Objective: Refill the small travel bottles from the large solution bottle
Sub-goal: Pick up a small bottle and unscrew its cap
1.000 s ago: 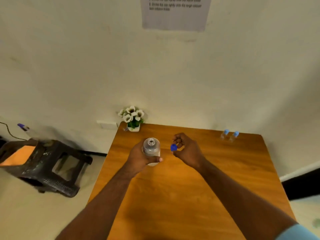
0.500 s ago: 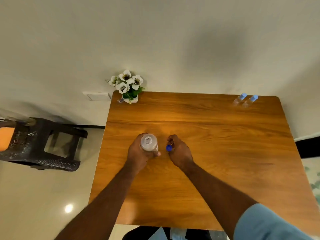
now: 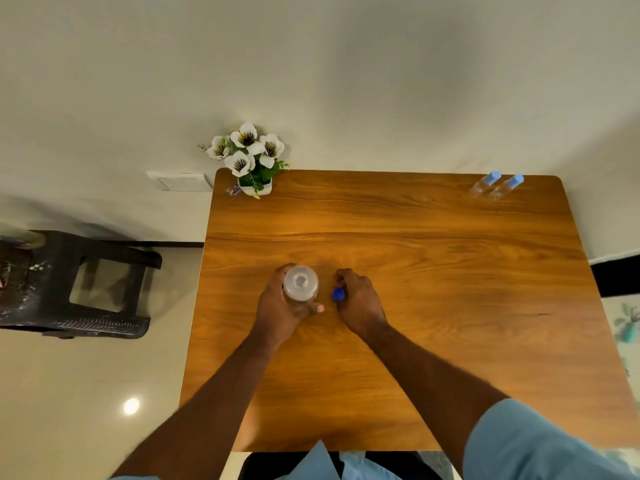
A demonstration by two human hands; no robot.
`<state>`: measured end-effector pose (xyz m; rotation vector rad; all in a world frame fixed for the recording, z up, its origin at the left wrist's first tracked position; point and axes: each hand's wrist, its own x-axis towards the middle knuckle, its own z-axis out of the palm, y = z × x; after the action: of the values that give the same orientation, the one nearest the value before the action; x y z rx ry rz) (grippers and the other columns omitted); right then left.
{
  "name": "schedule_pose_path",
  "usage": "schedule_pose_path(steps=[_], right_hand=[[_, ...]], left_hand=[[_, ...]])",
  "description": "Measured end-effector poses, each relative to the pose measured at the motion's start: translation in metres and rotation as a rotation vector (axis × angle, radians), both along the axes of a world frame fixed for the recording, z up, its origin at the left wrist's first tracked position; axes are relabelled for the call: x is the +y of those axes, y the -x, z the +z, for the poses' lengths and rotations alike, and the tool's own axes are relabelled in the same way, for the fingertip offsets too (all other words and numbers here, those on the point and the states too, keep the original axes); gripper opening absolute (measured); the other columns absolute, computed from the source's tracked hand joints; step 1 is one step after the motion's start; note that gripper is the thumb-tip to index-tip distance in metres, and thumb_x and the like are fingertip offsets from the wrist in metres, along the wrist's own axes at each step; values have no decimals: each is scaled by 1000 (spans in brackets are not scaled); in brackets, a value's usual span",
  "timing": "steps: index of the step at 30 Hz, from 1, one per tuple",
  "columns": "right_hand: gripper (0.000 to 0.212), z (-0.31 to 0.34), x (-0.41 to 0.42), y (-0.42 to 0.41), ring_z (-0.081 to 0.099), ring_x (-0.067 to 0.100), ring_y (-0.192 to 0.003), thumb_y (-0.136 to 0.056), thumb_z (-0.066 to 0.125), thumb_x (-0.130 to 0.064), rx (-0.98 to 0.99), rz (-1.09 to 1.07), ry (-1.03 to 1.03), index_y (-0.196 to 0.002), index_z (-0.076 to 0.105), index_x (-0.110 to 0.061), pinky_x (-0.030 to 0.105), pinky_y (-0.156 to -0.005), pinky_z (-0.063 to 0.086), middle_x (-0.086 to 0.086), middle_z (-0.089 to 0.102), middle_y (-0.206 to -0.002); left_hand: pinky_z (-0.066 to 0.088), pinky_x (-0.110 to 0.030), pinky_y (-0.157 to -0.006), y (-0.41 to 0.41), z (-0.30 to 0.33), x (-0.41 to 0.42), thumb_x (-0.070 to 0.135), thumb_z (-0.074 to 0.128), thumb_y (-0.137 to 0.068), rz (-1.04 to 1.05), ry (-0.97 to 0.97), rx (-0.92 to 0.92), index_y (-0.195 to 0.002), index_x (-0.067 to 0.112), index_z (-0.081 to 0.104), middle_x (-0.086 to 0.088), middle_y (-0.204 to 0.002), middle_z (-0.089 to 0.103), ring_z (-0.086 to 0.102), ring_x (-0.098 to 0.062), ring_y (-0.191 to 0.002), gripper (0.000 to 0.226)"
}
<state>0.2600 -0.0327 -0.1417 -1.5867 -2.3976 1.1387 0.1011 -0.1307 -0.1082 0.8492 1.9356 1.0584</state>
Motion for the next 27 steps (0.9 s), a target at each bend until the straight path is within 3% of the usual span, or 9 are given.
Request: schedule_pose_path(steps=[4,9,15,20,27], right_hand=[[83,6,1,-8,47,25,-125,-67,80,-12,27,72,36,-142,43,-19,35,-103,44,4,55,-135],[88,21,5,-25,42,19,-133,-72,82,-29,72,52,19,-147,38,-19,30,-106,39,1,47,-145],[74,47,14,-51,40,18,-136,-84,73,-38,125,-9,-73,-147,38,-21,28,-107,37,-1,47,-146],[70,73,33,-81,39,18,-136,-88,69,-44,167,-114,-170,-146,40,-19,26,-104,35,0,47,-146],[70,90,83,-139,43,15,-132,-87,67,-53,218,-327,-224,-144,41,-22,33,-101,44,-2,50,-143]], left_hand=[[43,-38,-113,5,8,-1,37,99,-46,-49,-12,-61,-146,24,36,3,-143,50,47,-13,-134,119],[35,-43,-119,14,26,-2,62,95,-35,-158,-49,-34,-153,36,20,6,-158,35,32,-11,-147,142],[37,-34,-108,7,72,13,57,95,-39,-221,-114,90,-152,43,20,10,-160,27,27,-13,-146,137],[35,-37,-112,-21,113,49,64,89,-45,-290,-192,245,-154,40,20,8,-161,25,23,-13,-148,131],[39,-41,-111,-81,131,130,63,88,-52,-368,-208,327,-152,44,18,4,-162,24,24,-19,-149,123]])
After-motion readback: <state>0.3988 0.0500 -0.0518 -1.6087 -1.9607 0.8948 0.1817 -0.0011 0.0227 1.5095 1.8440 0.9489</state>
